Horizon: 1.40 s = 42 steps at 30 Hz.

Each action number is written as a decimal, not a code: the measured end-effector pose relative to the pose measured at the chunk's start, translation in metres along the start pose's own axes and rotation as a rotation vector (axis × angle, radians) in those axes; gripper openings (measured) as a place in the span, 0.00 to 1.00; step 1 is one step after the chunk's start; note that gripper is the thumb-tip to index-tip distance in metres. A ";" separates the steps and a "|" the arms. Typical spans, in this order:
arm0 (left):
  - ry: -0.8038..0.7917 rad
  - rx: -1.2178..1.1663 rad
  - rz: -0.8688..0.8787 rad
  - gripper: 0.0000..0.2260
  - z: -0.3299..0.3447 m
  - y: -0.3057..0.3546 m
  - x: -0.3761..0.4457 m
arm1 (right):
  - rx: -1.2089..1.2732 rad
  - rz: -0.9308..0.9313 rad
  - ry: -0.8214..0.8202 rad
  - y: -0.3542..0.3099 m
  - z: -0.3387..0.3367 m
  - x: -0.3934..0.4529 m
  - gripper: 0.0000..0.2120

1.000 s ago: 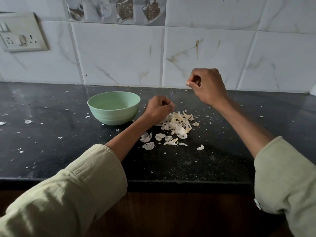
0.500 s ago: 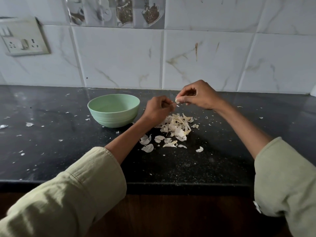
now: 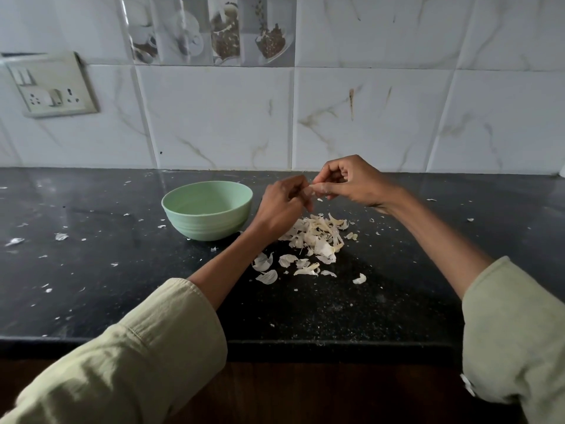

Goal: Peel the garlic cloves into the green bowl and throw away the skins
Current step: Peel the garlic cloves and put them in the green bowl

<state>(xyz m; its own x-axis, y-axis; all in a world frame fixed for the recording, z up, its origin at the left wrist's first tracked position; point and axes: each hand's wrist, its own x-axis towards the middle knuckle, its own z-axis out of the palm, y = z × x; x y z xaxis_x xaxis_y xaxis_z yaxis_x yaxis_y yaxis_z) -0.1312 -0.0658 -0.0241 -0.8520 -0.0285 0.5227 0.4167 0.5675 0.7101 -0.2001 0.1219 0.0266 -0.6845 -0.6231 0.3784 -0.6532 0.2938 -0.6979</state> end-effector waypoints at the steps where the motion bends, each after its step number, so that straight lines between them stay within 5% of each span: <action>1: -0.017 -0.033 -0.010 0.09 -0.001 0.001 0.000 | 0.025 0.001 -0.013 0.000 0.000 0.000 0.07; 7: -0.056 -0.159 -0.010 0.10 -0.005 0.001 -0.002 | 0.253 0.083 -0.037 0.003 -0.002 -0.003 0.08; 14: 0.252 0.182 0.043 0.16 -0.003 0.010 -0.003 | -0.305 -0.156 0.192 -0.022 0.025 0.003 0.04; 21: 0.136 0.079 -0.002 0.15 0.008 0.011 0.000 | -0.293 -0.106 0.096 -0.019 0.004 -0.001 0.07; 32: 0.069 -0.065 -0.052 0.17 0.003 0.005 0.002 | -0.643 -0.150 0.011 -0.015 0.012 -0.006 0.11; 36: -0.028 -0.244 -0.122 0.18 0.007 0.007 0.002 | -0.634 -0.148 0.017 -0.020 0.018 -0.009 0.19; 42: -0.002 -0.388 -0.140 0.15 0.003 0.007 -0.001 | -0.363 -0.140 0.044 -0.017 0.024 -0.006 0.17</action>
<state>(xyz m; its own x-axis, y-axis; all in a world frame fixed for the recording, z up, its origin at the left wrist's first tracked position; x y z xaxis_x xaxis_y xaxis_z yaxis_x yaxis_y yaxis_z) -0.1286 -0.0588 -0.0208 -0.9093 -0.0815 0.4082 0.3853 0.2059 0.8995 -0.1771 0.1029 0.0214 -0.5888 -0.6462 0.4856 -0.8078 0.4506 -0.3800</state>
